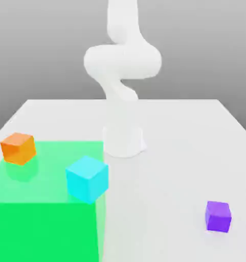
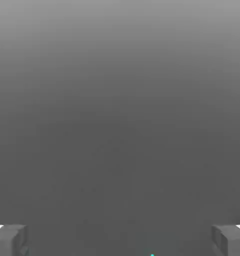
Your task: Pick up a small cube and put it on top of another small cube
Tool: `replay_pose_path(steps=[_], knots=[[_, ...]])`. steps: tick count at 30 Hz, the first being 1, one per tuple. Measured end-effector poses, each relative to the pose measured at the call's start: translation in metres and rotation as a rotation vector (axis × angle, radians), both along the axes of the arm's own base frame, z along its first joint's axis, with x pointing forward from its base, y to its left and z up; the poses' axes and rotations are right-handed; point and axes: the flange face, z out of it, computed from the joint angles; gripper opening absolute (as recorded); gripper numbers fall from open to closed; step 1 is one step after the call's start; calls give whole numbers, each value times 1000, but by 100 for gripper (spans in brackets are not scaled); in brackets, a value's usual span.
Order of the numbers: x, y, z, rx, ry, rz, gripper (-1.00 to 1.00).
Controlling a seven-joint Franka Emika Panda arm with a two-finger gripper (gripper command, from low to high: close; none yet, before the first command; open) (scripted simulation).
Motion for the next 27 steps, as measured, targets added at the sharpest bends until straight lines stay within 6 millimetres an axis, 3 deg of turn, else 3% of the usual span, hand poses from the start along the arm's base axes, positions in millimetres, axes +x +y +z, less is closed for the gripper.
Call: replay_pose_path(steps=[6,12,16,20,24,27], knots=[[59,60,-110,46,181,-23,0],[79,121,-228,67,357,-50,0],[71,158,-308,68,473,-73,0],[44,199,-385,55,589,-83,0],[10,220,-458,42,701,-124,0],[3,225,-498,39,723,-133,0]])
